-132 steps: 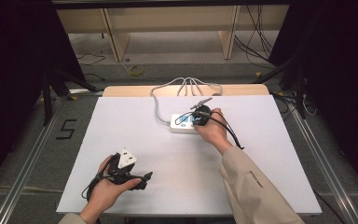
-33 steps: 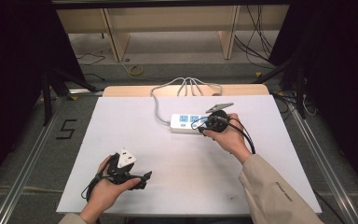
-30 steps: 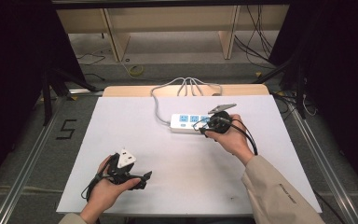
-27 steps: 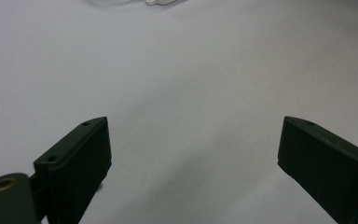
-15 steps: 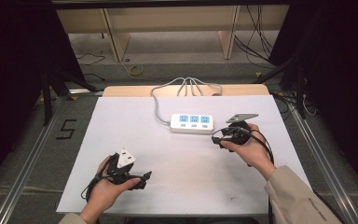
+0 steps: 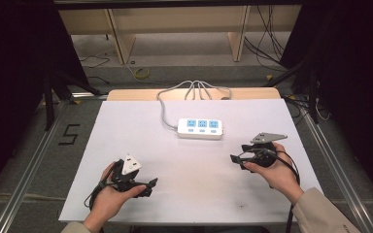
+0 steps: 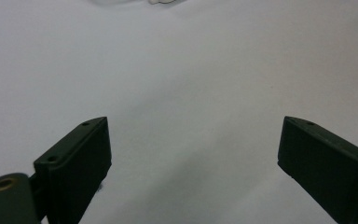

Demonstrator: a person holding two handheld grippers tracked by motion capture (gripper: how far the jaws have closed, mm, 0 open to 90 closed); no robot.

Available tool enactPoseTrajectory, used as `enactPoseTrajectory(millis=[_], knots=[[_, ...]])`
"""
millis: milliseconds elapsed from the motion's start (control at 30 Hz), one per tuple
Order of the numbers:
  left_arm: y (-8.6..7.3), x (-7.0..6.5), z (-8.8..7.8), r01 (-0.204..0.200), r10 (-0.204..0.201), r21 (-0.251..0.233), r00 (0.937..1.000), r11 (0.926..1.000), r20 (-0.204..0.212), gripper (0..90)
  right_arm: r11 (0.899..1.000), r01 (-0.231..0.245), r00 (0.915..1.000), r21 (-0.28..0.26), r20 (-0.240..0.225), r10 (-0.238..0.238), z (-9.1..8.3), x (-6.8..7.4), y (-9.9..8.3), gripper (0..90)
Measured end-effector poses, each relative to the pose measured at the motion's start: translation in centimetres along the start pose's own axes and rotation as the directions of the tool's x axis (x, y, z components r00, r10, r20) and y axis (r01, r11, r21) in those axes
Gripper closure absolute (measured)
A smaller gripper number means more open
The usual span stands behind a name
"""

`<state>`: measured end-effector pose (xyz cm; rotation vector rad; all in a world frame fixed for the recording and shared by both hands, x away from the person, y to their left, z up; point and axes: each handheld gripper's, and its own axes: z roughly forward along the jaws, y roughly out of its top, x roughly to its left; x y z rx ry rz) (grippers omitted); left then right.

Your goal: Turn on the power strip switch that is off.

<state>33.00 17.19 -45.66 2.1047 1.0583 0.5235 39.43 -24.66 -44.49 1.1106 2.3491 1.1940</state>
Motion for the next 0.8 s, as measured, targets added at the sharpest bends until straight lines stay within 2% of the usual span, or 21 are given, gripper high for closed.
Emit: enactPoseTrajectory(millis=[200, 467, 800], knots=[[0.0, 0.0, 0.0, 0.001, -0.001, 0.001, 1.0000, 1.0000, -0.001, 9.1, 1.000, -0.006, 1.0000, -0.020, -0.006, 0.006, -1.5, 0.3, -2.0, 33.4], [-0.1, 0.0, 0.0, -0.008, 0.008, 0.012, 1.0000, 0.9999, 0.001, 9.1, 0.999, -0.021, 0.9997, -0.044, -0.010, 0.021, -3.1, 0.5, -3.5, 32.3], [0.1, -0.3, 0.2, -0.016, 0.016, 0.014, 0.9998, 0.9998, 0.011, 9.1, 0.998, -0.038, 0.9993, -0.057, 0.000, 0.038, -3.8, 0.3, -4.1, 31.8]])
